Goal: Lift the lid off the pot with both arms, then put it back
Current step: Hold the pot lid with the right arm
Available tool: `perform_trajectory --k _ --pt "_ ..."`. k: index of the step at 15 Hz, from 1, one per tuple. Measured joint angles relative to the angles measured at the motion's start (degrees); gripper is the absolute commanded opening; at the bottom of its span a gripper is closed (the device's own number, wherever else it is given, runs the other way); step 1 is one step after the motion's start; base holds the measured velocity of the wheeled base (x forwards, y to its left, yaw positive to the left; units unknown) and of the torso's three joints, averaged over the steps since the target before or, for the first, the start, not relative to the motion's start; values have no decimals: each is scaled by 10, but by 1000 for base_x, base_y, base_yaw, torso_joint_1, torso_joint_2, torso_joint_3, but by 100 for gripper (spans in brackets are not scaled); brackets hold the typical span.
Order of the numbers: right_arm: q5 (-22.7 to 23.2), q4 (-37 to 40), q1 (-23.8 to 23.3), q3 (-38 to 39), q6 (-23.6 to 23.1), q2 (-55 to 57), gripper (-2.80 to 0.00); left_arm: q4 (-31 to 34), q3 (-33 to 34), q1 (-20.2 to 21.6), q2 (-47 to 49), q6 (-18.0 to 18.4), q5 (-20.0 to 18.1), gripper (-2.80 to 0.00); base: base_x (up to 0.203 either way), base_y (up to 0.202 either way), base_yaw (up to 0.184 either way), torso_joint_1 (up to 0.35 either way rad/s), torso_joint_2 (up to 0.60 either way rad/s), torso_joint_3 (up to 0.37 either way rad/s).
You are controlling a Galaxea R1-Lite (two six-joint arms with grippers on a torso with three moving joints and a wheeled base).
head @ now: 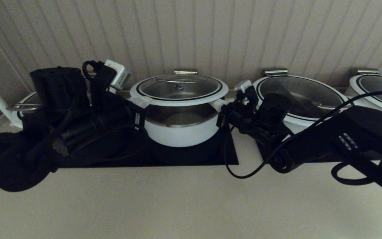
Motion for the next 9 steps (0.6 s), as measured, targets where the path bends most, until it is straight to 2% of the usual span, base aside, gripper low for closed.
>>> perform_trajectory --k 9 --pt "-1 4 0 -1 -1 0 -280 0 67 -1 -58 -3 -6 -280 0 0 0 0 0 0"
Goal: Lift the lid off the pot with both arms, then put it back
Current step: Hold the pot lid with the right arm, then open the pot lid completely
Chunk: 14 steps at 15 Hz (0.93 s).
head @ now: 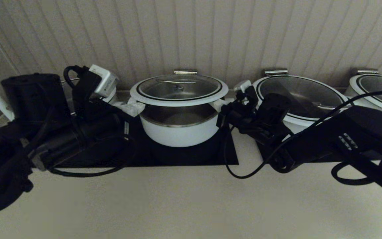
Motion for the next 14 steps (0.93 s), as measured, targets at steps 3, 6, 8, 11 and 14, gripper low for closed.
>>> perform_trajectory --k 3,6,8,11,14 --pt "0 1 0 -4 1 1 -280 -4 29 -1 -8 -4 -1 -280 0 0 0 0 0 0" --pt "0 0 -2 -4 1 3 -280 -5 50 -16 -5 -13 -1 -280 0 0 0 0 0 0" --pt "0 0 -2 -4 1 3 -280 -6 54 -36 4 -16 -1 -280 0 0 0 0 0 0" --pt "0 0 -2 -4 1 4 -280 -7 54 -62 28 -18 0 -280 0 0 0 0 0 0" --pt "0 0 -2 -4 1 4 -280 -9 44 -68 56 -22 3 -280 0 0 0 0 0 0"
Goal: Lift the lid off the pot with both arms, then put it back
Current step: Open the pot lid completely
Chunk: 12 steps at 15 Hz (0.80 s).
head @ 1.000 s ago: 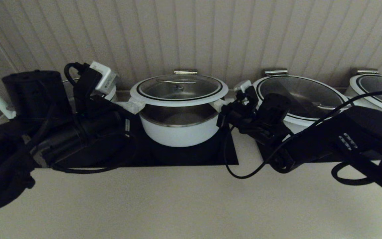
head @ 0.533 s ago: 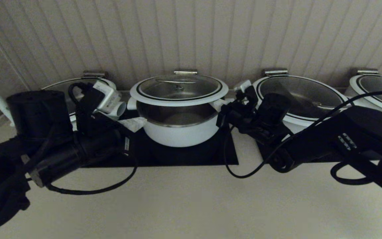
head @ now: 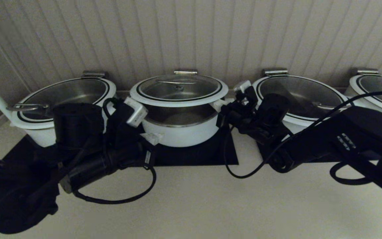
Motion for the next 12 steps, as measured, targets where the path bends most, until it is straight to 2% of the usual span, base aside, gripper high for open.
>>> perform_trajectory --k 4,6,12 --pt "0 -3 0 0 0 0 -280 -80 -14 0 44 0 8 -280 0 0 0 0 0 0" --pt "0 -4 0 0 0 0 -280 -122 -21 2 65 2 29 -280 0 0 0 0 0 0" --pt "0 -19 2 5 -1 -1 -280 -125 -42 8 97 4 38 -280 0 0 0 0 0 0"
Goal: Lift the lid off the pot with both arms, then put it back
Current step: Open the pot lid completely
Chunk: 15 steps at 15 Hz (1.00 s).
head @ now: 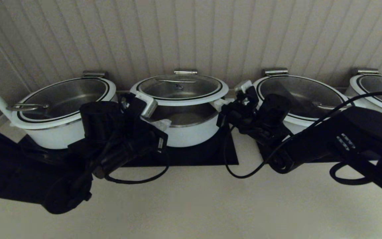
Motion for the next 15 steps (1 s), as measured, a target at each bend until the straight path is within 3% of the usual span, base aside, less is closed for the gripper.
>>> perform_trajectory --k 15 --pt "0 -56 6 52 -2 -6 -280 -41 -47 13 26 6 16 -280 0 0 0 0 0 0"
